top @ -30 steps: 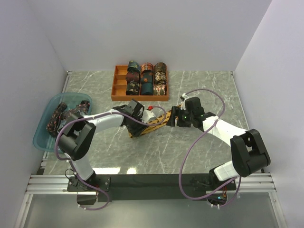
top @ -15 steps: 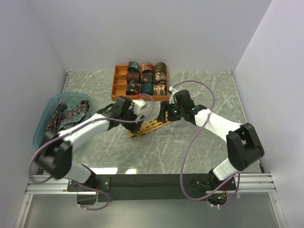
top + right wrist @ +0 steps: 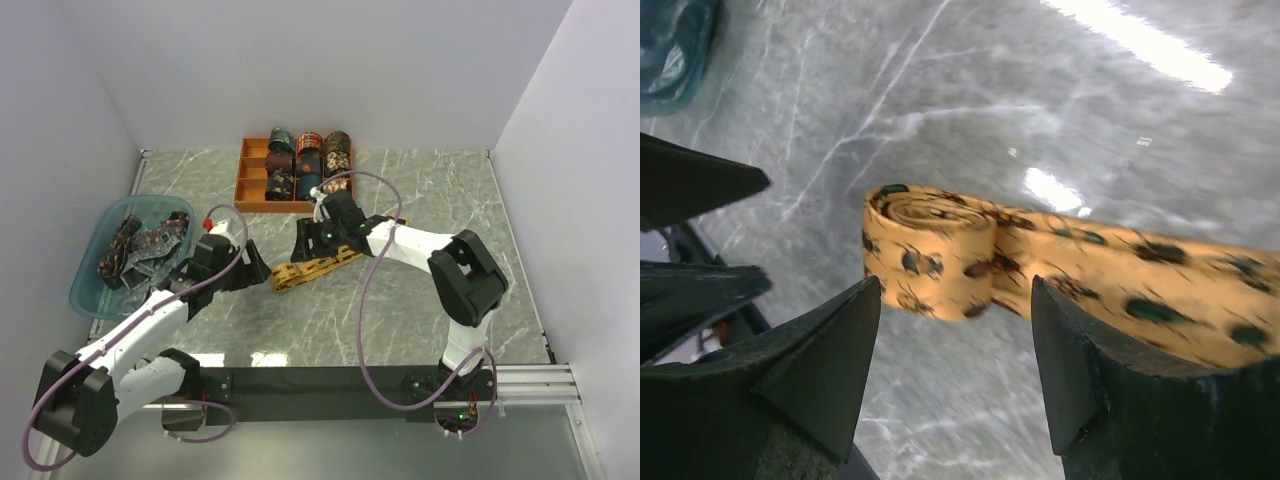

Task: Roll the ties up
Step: Roll the tie

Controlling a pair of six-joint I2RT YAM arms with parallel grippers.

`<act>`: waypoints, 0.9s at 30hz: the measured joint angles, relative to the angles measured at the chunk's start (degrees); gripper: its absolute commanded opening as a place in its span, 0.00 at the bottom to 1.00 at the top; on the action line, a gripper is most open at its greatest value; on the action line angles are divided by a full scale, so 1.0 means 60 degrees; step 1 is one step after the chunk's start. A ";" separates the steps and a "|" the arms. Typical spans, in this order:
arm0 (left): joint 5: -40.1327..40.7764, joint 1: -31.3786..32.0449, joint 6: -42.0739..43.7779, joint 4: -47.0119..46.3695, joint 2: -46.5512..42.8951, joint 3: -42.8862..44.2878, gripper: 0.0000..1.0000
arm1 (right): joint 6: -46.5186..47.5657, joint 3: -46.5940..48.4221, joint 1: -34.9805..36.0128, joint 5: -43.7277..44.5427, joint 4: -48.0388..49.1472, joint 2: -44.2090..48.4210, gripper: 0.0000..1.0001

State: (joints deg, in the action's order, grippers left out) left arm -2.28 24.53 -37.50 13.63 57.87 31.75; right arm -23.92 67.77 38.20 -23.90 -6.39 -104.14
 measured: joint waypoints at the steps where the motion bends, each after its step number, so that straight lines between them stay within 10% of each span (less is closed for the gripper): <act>1: -0.0018 -0.0073 -0.0270 -0.0044 0.0000 -0.0168 0.83 | -0.0098 0.0098 0.0080 -0.0120 0.0076 -0.0211 0.68; 27: -0.1239 -0.0273 -0.2033 -0.2240 0.1341 -0.0856 0.79 | -0.1840 -0.0375 0.0317 -0.1497 0.1727 -0.1639 0.48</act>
State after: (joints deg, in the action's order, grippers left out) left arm -9.72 22.90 -49.69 0.19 65.91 26.61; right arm -34.96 65.52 40.10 -32.88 3.97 -113.97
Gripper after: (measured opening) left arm 0.799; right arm 0.485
